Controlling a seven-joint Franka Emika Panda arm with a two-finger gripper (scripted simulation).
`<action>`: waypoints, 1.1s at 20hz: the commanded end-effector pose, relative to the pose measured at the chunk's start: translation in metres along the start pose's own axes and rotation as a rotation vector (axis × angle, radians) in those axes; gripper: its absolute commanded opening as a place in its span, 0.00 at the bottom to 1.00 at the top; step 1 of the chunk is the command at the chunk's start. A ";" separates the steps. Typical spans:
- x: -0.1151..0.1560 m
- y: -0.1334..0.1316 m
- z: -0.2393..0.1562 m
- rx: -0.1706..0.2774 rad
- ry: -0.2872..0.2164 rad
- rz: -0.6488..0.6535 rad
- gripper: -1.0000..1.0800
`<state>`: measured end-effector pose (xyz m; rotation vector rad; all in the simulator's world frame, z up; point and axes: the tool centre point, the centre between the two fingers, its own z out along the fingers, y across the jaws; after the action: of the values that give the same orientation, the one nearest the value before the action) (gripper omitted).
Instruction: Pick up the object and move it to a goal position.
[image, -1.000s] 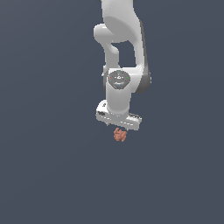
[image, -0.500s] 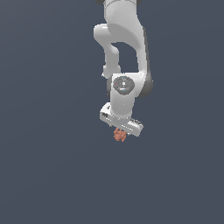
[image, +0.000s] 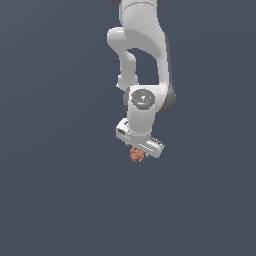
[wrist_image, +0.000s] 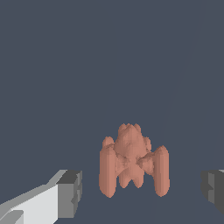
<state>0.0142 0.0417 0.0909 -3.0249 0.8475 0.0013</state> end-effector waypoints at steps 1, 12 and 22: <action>0.000 0.000 0.001 0.000 0.000 0.000 0.96; -0.001 0.001 0.046 0.000 0.001 0.005 0.96; 0.000 0.000 0.050 0.000 0.001 0.005 0.00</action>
<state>0.0142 0.0416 0.0408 -3.0233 0.8543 0.0005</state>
